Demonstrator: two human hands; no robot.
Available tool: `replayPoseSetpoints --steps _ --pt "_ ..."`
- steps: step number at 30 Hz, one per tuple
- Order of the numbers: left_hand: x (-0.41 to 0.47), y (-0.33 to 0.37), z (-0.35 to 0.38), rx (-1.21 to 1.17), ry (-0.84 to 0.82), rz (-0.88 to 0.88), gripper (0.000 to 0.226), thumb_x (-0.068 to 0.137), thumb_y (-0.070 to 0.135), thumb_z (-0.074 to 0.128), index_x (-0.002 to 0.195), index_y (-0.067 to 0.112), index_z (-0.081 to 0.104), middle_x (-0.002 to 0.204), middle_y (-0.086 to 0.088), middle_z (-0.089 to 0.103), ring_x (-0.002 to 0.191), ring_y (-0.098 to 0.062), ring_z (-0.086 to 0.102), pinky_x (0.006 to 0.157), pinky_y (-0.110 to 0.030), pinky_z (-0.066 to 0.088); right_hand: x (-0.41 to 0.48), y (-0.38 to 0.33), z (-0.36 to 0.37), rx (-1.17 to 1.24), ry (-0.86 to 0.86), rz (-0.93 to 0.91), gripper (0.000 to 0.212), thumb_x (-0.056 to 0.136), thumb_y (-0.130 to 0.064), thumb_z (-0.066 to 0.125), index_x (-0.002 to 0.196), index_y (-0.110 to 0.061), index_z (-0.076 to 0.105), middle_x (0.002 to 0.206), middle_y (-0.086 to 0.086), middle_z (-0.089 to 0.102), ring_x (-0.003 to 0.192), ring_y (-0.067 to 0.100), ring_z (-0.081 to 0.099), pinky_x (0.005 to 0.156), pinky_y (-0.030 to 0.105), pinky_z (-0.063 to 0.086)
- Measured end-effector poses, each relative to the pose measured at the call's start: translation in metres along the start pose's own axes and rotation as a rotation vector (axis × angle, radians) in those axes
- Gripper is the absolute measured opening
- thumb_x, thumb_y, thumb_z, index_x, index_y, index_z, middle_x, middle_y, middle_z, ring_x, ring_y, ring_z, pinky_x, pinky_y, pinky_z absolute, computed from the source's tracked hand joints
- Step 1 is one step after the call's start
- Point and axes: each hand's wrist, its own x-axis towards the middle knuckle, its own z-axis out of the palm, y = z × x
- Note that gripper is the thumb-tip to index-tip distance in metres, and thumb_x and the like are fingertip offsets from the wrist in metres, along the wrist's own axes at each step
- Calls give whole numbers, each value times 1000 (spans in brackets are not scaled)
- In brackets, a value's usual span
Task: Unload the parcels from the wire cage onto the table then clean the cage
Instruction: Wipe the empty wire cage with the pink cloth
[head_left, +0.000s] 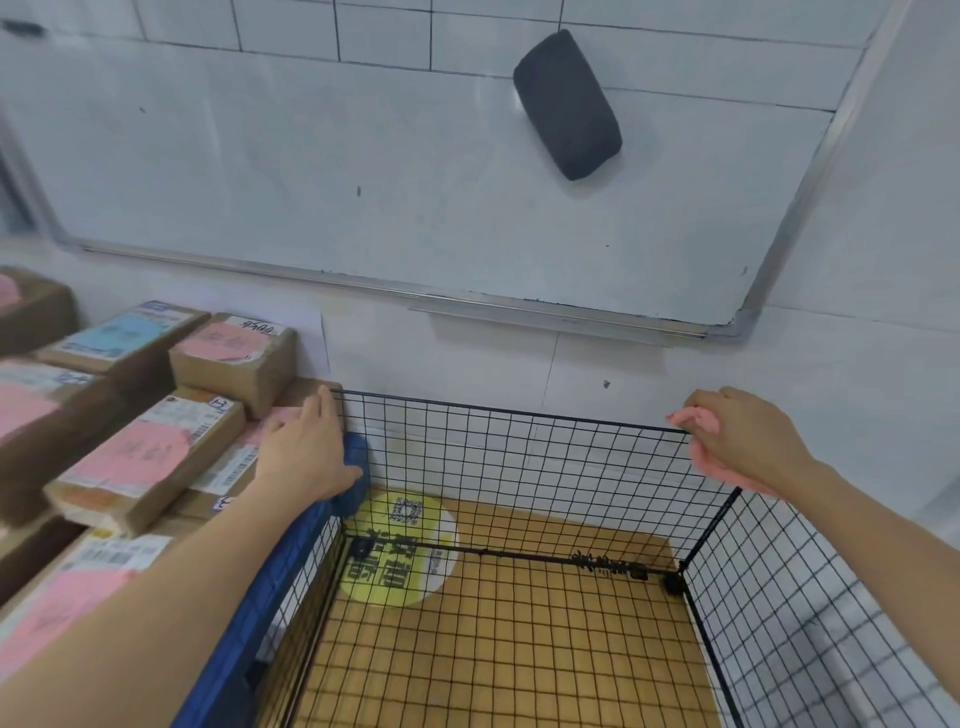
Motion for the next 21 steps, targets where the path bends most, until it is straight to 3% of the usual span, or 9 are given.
replayPoseSetpoints --steps 5,16,21 --pt "0 -1 -2 -70 -27 -2 111 78 51 66 150 1 -2 151 -12 25 130 -29 41 103 -44 40 25 -57 15 65 -20 -80 23 93 -43 53 108 -29 62 95 -4 63 85 14 57 72 34 53" --pt "-1 -5 -1 -171 -37 21 104 82 36 66 149 1 -4 153 -14 18 128 -28 43 93 -36 46 53 -165 34 114 -24 -214 26 96 -44 47 111 -25 58 104 -1 62 95 18 58 78 34 50" --pt "-1 -6 -3 -267 -57 8 100 84 30 65 150 2 -5 154 -13 17 131 -29 40 96 -37 43 64 -208 43 150 7 -253 22 96 -41 48 108 -26 58 101 -1 61 93 17 57 71 31 46"
